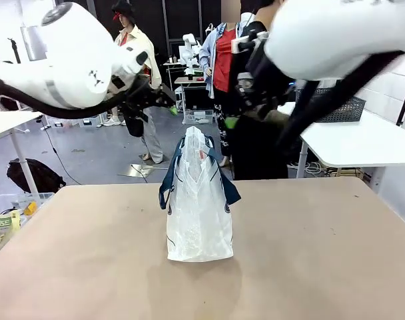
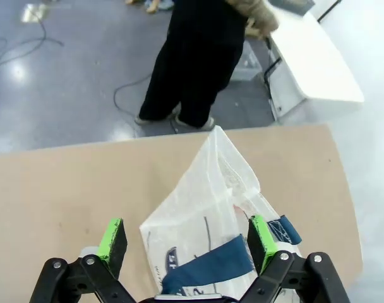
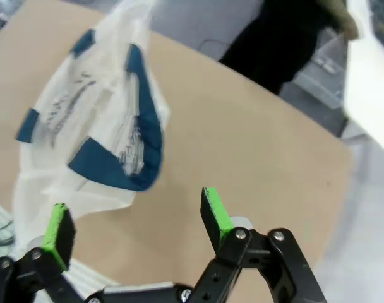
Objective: Transfer purchased items from the store into the shopping bag.
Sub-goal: Open the Reusable shopping bag in the center of the table.
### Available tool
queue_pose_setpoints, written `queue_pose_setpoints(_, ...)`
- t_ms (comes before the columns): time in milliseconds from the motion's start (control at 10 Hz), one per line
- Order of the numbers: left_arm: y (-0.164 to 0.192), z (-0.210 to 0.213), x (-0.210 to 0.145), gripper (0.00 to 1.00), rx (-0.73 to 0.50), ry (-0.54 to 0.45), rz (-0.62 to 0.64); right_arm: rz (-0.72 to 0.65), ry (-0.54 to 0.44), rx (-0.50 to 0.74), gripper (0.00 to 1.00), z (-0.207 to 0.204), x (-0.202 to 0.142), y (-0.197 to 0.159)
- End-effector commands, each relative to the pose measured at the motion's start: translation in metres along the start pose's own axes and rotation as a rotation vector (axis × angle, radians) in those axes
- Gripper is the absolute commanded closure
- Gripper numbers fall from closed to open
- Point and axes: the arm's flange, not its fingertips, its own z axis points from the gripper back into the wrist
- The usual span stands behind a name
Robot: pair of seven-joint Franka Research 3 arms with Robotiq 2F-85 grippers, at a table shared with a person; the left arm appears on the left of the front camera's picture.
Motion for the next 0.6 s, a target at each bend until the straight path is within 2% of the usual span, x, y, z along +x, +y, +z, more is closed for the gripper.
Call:
queue_pose_setpoints(0,-0.015,-0.019,0.014,0.00,0.008,0.098,0.028,0.008,0.115,0.069,0.00,-0.021,0.038,-0.004)
queue_pose_setpoints(200,-0.024,-0.034,0.010,0.00,0.009,0.145,0.027,-0.027,0.177,0.077,0.00,-0.049,0.052,0.005)
queue_pose_setpoints(500,-0.027,-0.052,0.010,0.00,0.009,0.244,-0.001,-0.112,0.181,0.118,0.00,-0.091,0.060,0.007)
